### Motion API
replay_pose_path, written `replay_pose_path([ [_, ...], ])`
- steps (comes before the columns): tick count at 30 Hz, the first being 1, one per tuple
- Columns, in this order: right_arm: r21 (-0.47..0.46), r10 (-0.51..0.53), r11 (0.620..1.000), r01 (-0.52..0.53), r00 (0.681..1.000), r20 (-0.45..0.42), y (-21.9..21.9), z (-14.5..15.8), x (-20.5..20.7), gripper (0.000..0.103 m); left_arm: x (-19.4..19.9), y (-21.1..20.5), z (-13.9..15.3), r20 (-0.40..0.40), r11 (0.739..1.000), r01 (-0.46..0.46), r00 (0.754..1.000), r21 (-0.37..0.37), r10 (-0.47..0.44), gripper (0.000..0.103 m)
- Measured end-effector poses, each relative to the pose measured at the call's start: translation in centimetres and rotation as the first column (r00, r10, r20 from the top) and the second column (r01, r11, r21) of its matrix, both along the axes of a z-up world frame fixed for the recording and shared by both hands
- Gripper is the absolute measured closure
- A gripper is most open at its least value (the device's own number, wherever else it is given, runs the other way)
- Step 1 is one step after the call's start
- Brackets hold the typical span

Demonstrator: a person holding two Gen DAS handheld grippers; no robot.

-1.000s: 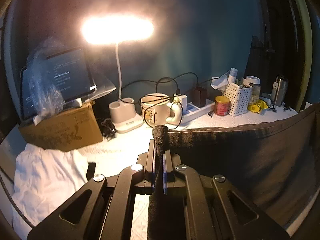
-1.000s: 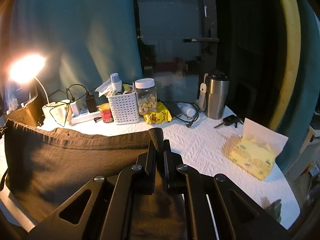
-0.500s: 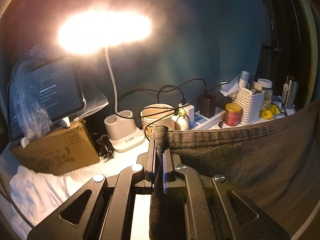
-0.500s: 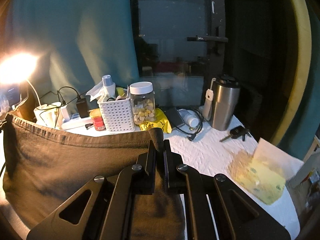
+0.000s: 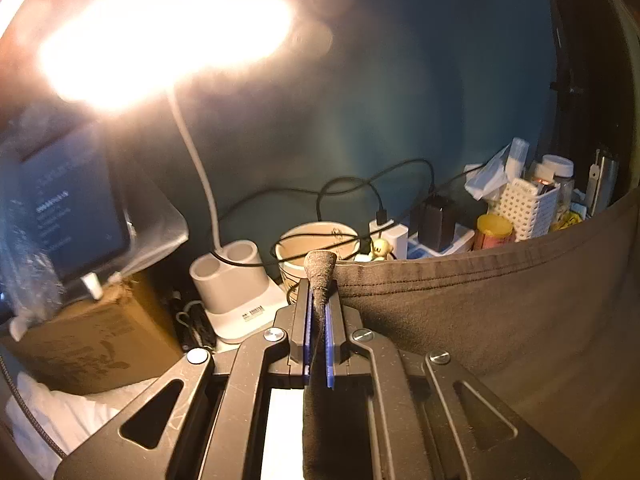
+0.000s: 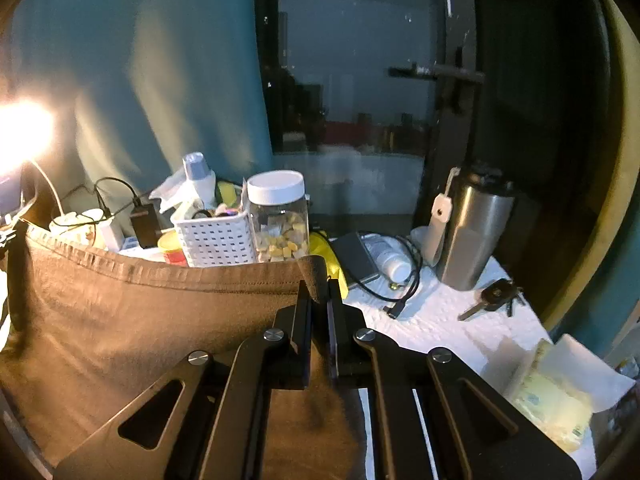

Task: Fold small clothes
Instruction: 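Lift the hem with both grippers and fold it over toward the collar, then open both grippers and release the folded shirt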

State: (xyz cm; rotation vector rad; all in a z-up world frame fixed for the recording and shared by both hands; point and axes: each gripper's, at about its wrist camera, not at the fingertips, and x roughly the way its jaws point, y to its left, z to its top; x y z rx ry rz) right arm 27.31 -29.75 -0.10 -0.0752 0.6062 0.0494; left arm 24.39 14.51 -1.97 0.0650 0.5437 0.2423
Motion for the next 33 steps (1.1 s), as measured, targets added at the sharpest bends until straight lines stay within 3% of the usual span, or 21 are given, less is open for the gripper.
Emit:
replay_pose_path([
  [10, 0.016, -0.029, 0.999, 0.031, 0.997, -0.070, -0.4, -3.5, 1.2, 0.095, 2.0, 1.1, -3.5, -0.110, 0.999, -0.014, 0.994, -0.035, 0.011, 0.099],
  [13, 0.013, -0.043, 0.999, 0.045, 0.990, -0.135, -0.6, -4.6, 1.8, 0.095, 2.6, 1.1, -4.5, -0.167, 1.000, -0.025, 0.986, -0.010, 0.023, 0.097],
  [15, -0.010, -0.053, 0.999, 0.052, 0.990, -0.133, -0.3, -4.8, 1.7, 0.095, 2.6, 0.8, -5.0, -0.185, 0.999, -0.031, 0.982, 0.009, 0.032, 0.096],
  [17, -0.039, -0.053, 0.998, 0.047, 0.986, -0.156, 0.1, -5.1, 1.7, 0.095, 2.5, 0.6, -5.3, -0.202, 0.999, -0.041, 0.978, 0.027, 0.046, 0.089],
  [19, -0.052, -0.058, 0.997, 0.049, 0.982, -0.182, 0.2, -5.5, 1.8, 0.095, 2.4, 0.9, -5.6, -0.213, 0.998, -0.059, 0.975, 0.023, 0.062, 0.055],
  [21, -0.056, -0.056, 0.997, 0.047, 0.981, -0.188, 0.4, -5.6, 1.4, 0.090, 2.0, 1.5, -5.5, -0.209, 0.997, -0.078, 0.975, 0.005, 0.078, 0.043],
  [24, -0.062, -0.070, 0.996, 0.059, 0.981, -0.181, 0.3, -5.4, 0.6, 0.061, 1.0, 2.0, -5.1, -0.204, 0.996, -0.092, 0.975, -0.002, 0.090, 0.043],
  [33, -0.053, -0.110, 0.993, 0.102, 0.978, -0.177, -1.0, -4.5, -2.8, 0.060, -2.8, 2.1, -4.8, -0.209, 0.996, -0.092, 0.974, -0.010, 0.087, 0.043],
])
